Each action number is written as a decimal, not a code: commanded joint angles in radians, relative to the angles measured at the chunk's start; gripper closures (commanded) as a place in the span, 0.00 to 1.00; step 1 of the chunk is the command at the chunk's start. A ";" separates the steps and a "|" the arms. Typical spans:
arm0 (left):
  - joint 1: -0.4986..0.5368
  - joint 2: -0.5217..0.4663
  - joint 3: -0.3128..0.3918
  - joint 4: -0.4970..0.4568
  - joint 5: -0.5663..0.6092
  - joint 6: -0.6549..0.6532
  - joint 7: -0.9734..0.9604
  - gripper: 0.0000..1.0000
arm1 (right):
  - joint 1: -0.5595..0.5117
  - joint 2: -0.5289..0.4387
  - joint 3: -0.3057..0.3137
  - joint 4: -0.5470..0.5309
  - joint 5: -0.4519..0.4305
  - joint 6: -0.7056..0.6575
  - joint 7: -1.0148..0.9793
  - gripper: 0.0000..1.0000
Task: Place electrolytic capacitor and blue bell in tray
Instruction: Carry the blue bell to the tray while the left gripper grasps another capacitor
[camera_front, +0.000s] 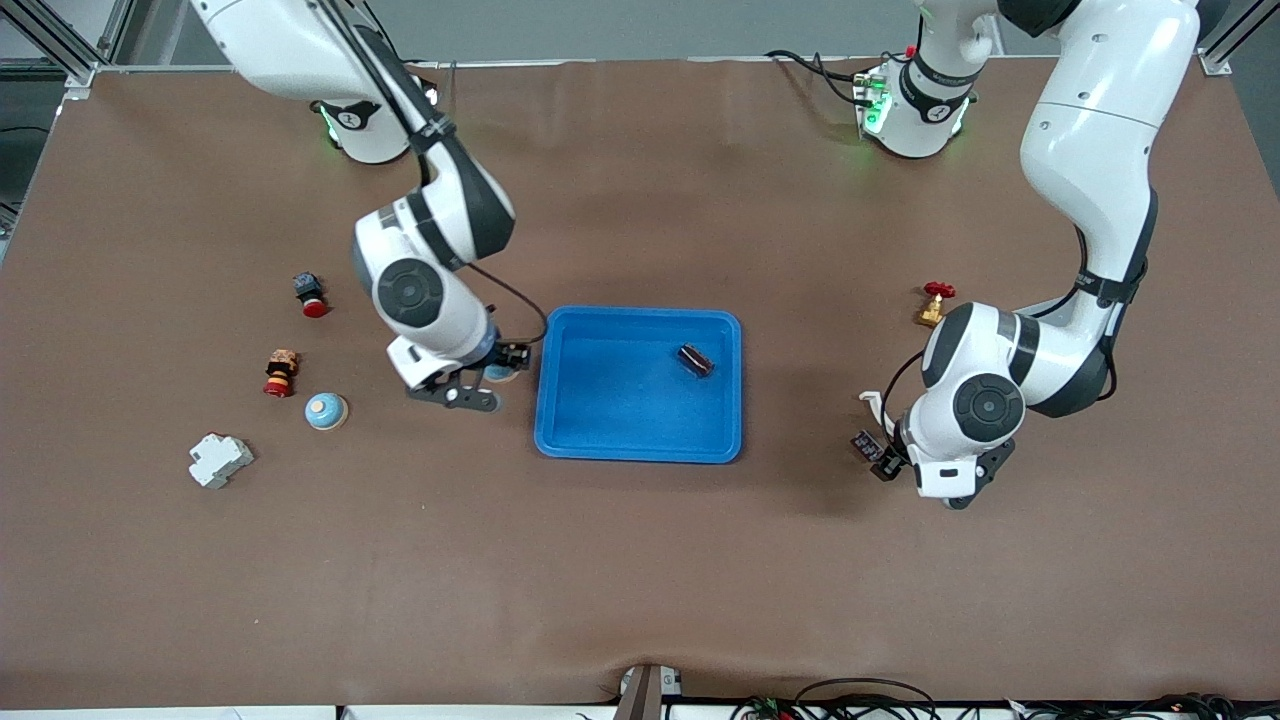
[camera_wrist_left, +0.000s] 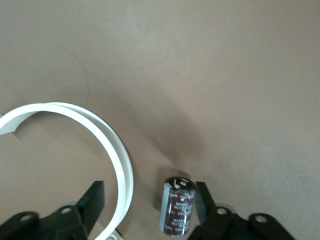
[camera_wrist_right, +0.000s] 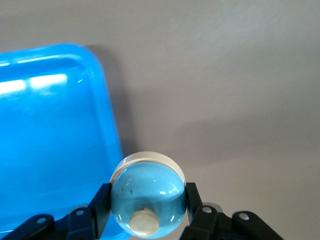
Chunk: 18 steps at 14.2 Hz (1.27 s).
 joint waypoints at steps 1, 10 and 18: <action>-0.015 0.016 -0.007 -0.002 0.027 0.042 0.020 0.27 | 0.041 -0.006 -0.010 0.024 0.003 0.000 0.081 0.87; -0.016 0.048 -0.009 -0.018 0.032 0.073 0.094 0.80 | 0.130 0.114 -0.008 0.042 0.011 0.158 0.181 0.87; -0.029 -0.033 -0.040 -0.007 0.015 0.044 0.067 1.00 | 0.157 0.169 -0.008 0.052 0.013 0.178 0.181 0.87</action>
